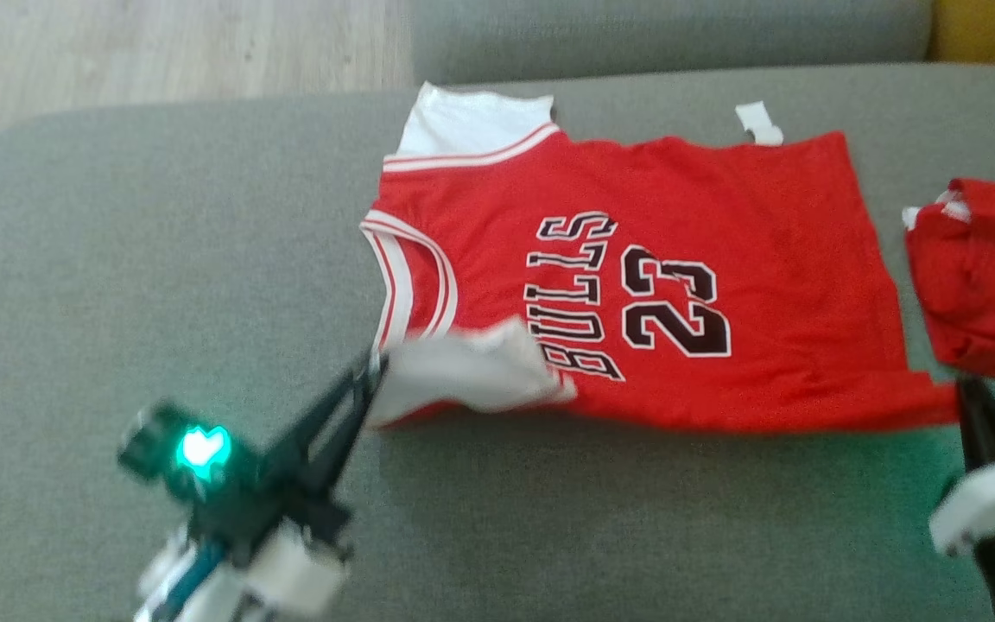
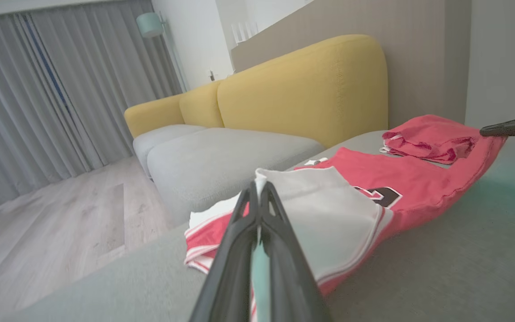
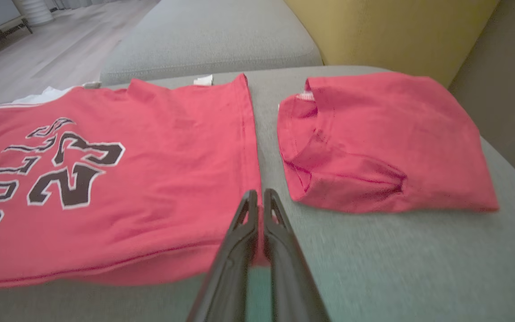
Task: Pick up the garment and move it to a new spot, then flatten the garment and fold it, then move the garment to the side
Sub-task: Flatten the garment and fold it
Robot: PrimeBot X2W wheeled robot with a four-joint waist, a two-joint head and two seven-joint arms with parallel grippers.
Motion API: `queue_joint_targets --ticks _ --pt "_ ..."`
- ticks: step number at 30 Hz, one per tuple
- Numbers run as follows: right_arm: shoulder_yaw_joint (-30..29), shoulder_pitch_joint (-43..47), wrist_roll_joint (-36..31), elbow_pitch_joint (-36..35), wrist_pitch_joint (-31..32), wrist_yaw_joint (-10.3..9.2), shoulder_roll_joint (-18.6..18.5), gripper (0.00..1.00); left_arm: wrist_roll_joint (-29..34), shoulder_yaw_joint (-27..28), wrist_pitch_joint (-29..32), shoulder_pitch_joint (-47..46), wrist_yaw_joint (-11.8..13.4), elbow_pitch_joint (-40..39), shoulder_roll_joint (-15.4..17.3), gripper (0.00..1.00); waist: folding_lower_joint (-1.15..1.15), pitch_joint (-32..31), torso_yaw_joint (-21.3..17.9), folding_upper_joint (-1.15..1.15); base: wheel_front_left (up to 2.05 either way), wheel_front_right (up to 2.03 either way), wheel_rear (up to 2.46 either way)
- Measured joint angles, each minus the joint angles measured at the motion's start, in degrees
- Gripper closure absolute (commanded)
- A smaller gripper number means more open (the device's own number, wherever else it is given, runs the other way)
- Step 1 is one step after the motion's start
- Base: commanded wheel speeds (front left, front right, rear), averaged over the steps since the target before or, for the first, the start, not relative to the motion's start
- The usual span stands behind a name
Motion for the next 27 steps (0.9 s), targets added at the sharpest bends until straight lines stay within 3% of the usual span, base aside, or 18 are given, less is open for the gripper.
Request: queue_joint_targets --ticks 11,21,22,23,24,25,27 --pt "1.9 -17.24 -2.42 8.51 -1.2 0.01 -1.34 1.0 1.75 -3.33 0.0 -20.68 -0.6 9.6 0.2 1.0 0.01 8.02 -0.53 0.0 0.0 0.0 0.0" --pt "3.86 -26.15 -3.98 16.5 -5.16 0.01 -2.01 1.0 3.03 -3.5 -0.01 -27.63 -0.99 13.8 -0.37 1.0 0.01 12.88 -0.44 0.0 0.0 0.0 0.0" --pt "4.07 -26.76 -4.36 17.24 -5.71 0.01 -2.0 0.04 3.03 -3.43 -0.01 -27.77 -0.66 14.39 -0.6 1.0 0.01 13.03 -0.4 0.0 0.0 0.0 0.0" --pt "4.11 -27.29 -4.8 17.91 -6.31 0.0 -2.0 0.0 3.01 -3.24 -0.01 -27.78 -0.32 15.21 -0.88 0.77 0.01 13.05 -0.37 0.0 0.0 0.0 0.0" --pt "4.11 -27.57 -5.15 18.3 -7.31 0.01 -1.98 0.0 2.82 -3.14 -0.01 -27.74 0.1 16.11 -1.12 0.19 0.0 12.97 -0.38 0.0 0.0 0.0 0.0" --pt "4.12 -27.75 -5.41 18.85 -8.16 0.01 -1.98 0.0 2.45 -2.94 -0.01 -27.63 0.43 16.75 -1.53 0.0 0.0 12.78 -0.37 0.0 0.0 0.0 0.0" --pt "4.16 -27.72 -5.76 19.62 -9.88 0.01 -1.77 0.0 0.6 -1.6 -0.01 -26.79 1.32 17.68 -2.93 0.0 -0.01 12.15 -0.36 0.0 0.0 0.0 0.0"
